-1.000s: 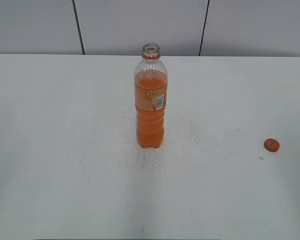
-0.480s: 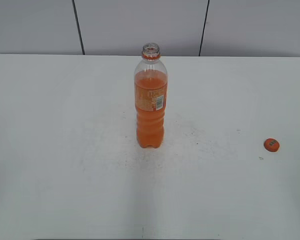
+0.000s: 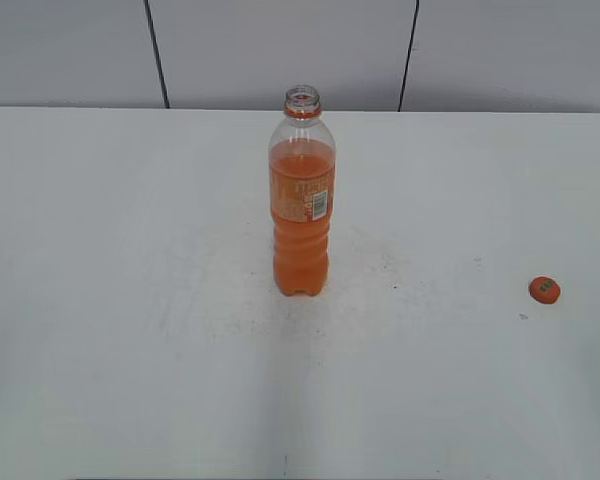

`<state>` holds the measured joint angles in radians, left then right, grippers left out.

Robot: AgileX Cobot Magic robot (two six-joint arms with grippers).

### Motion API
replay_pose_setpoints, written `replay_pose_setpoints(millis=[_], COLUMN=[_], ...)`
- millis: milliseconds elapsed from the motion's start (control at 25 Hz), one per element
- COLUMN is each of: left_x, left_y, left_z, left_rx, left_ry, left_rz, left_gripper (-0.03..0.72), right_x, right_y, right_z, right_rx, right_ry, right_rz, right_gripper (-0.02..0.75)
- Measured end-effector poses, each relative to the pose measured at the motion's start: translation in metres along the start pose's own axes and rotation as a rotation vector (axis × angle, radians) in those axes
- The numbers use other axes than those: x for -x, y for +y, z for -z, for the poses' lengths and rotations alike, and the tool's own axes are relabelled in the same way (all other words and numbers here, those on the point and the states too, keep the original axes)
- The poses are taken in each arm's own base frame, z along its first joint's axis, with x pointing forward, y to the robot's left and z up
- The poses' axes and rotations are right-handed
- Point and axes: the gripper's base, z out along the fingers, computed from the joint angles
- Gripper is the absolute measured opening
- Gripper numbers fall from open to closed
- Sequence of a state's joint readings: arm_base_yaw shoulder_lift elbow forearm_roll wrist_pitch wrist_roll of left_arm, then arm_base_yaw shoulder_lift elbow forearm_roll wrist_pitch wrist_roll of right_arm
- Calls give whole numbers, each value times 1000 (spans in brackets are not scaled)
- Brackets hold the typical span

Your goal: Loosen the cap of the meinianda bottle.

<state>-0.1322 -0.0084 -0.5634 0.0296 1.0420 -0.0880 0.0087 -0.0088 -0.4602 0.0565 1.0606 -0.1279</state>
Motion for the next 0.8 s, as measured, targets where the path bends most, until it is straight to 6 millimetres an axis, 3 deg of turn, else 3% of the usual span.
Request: replay_pose_setpoints(millis=[800], left_x=[0], left_y=[0], left_z=[0], left_rx=[-5], left_ry=[-6], left_rz=[-2], left_gripper=[383], right_x=[-1], right_y=[-1], right_z=[-5], right_rx=[-10], right_ry=[-15], right_rz=[11], right_gripper=[512])
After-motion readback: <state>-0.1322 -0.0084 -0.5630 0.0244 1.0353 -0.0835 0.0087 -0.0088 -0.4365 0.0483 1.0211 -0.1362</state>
